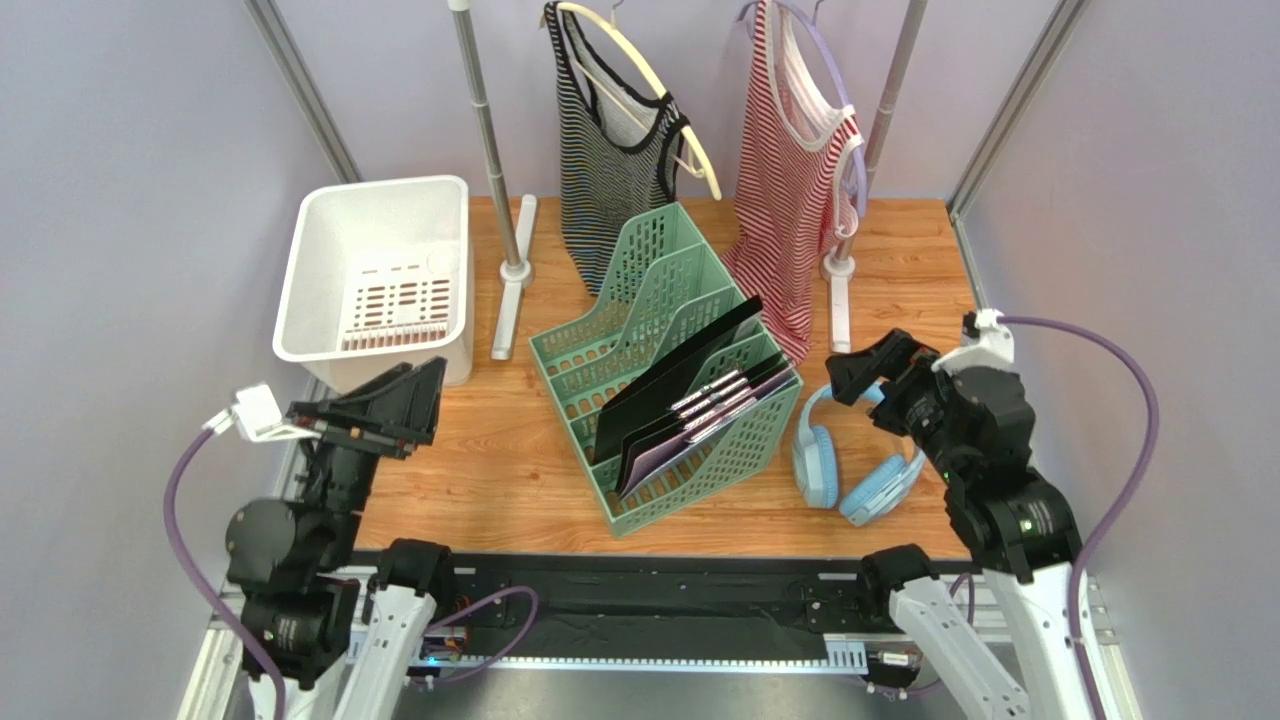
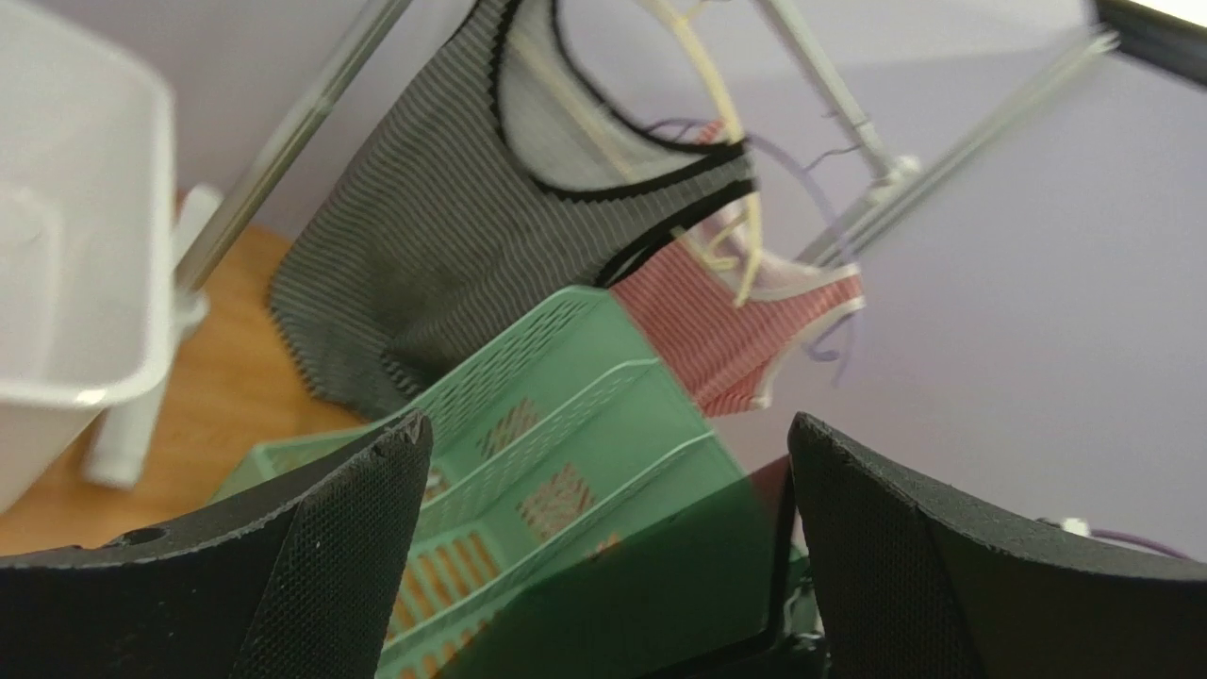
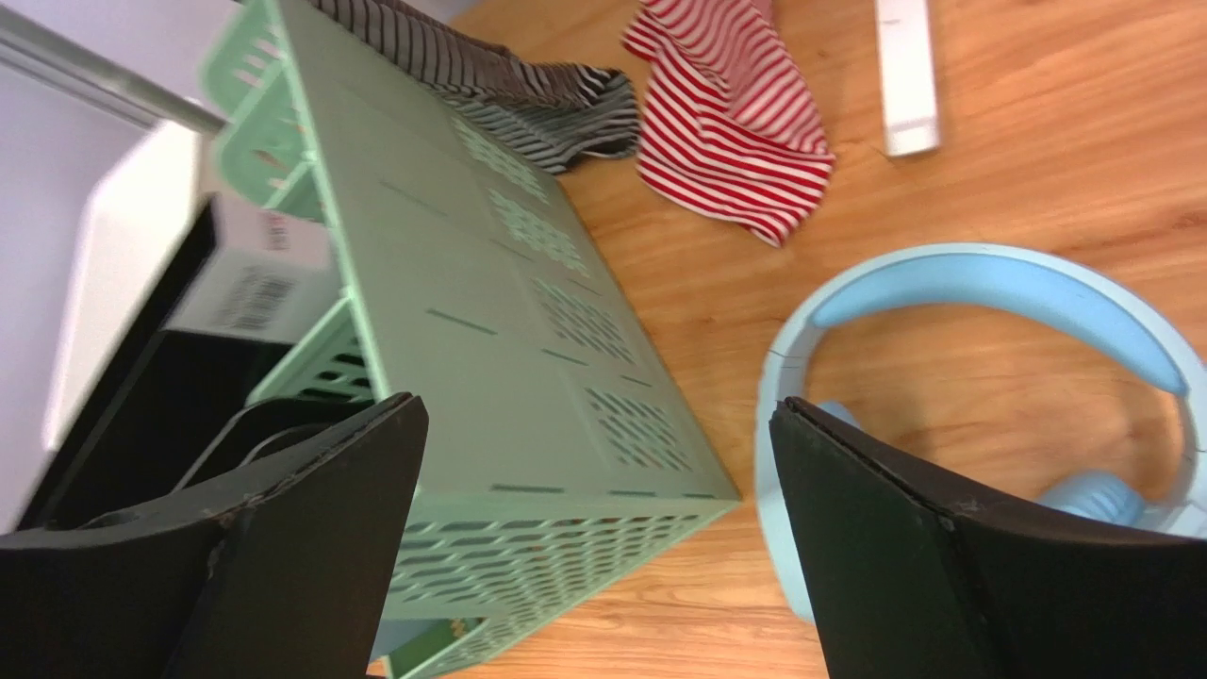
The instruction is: Remove the tank top from the hanger
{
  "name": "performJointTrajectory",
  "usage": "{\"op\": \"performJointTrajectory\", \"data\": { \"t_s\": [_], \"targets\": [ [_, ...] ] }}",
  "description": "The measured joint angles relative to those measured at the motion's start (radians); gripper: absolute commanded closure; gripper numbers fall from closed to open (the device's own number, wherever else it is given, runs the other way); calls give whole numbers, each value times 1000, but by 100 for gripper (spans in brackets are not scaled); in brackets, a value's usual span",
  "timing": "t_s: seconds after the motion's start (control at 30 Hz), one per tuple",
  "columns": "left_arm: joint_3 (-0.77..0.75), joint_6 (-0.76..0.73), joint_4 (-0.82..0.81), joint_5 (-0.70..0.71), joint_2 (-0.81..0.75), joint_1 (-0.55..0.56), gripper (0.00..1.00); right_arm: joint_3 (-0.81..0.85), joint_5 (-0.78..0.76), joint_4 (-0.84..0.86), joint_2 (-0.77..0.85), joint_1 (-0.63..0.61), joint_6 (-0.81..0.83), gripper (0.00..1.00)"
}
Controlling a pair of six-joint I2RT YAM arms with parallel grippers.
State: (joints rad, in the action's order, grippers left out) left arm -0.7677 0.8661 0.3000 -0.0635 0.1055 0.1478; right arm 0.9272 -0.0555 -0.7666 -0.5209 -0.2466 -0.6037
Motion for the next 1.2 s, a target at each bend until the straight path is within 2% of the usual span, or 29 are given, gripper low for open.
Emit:
{"op": "performJointTrajectory", "data": {
  "t_s": [0.1,0.23,0.5,0.73,0.93,1.2],
  "targets": [
    [-80,-33,183,15,109,0,1,38,-7,-26,-100,-1,32,0],
    [-111,-111,311,-26,152,0,1,114,67,16,-196,-1,97,0],
    [-137,-206,383,-103,77,0,1,177,233,204,-221,-2,146,1],
    [-223,-320,455,-136,167,0,1,460,344,284,-475,-32,212,1],
    [-227,-377,486,-193,215,0,1,688,298,291,-705,-188,339,3],
    [-235,-414,501,-258,227,0,1,982,243,310,-1031,-209,521,6]
  ]
}}
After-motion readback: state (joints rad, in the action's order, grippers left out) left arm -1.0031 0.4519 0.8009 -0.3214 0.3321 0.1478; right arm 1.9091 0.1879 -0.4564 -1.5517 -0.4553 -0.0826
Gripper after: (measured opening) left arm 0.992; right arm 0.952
